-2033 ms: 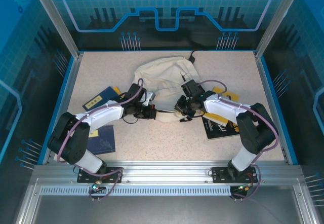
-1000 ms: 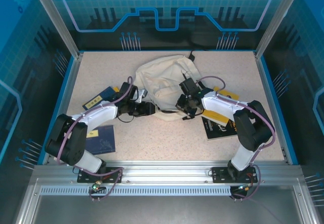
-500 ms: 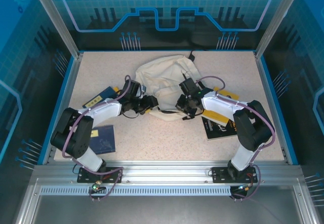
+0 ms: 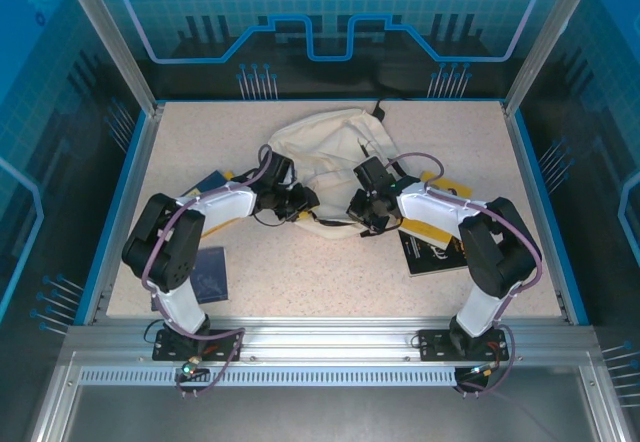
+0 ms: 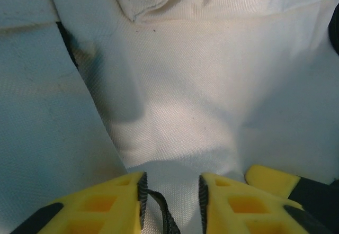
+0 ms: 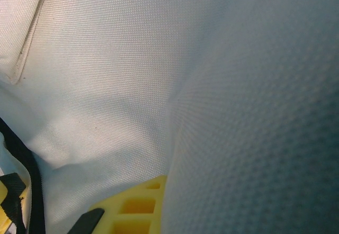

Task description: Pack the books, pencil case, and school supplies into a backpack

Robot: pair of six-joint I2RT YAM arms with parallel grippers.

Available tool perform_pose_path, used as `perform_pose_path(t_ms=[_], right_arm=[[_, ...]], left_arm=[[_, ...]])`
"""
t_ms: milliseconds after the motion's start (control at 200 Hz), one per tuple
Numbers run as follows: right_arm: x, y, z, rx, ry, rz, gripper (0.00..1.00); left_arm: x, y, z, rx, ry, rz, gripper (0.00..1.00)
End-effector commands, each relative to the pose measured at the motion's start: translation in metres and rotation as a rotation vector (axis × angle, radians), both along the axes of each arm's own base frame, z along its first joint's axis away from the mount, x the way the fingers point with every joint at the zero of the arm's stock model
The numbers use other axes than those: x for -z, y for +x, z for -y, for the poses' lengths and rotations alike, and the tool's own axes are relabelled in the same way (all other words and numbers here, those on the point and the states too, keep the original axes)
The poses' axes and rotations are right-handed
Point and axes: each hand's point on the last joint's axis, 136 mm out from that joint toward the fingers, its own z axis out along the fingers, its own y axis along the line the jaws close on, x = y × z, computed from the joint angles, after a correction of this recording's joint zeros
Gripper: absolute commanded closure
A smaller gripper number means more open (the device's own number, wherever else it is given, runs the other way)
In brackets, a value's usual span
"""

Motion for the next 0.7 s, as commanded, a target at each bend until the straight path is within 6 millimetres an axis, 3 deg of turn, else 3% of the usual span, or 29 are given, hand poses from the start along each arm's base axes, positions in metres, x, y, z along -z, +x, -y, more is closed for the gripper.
perform_pose_path(t_ms=[0,80,150,355,490,695], right_arm=[[0.014,-0.013,0.002,-0.017,-0.034,-0.040,0.92],[0.013,-0.013,0.002,-0.018,-0.032,-0.037,0.91],[0.008,-0.013,0.000,-0.024,-0.014,-0.022,0.82],[-0.023,-0.019,-0.030,-0.094,0.139,0.019,0.43],[-0.023,-0.028,-0.046,-0.095,0.178,-0.017,0.42],[-0.006,-0.028,-0.052,-0.086,0.135,-0.056,0.54]], left_arm=[[0.002,-0.006,0.006,0.010,-0.023,-0.046,0.75],[-0.001,-0.005,0.007,0.018,-0.030,-0.032,0.88],[-0.006,-0.003,0.009,0.032,-0.037,-0.009,1.00],[-0.027,0.000,0.021,0.095,-0.091,0.087,1.00],[-0.037,0.001,0.029,0.133,-0.105,0.147,1.00],[-0.043,0.006,0.028,0.126,-0.103,0.202,1.00]])
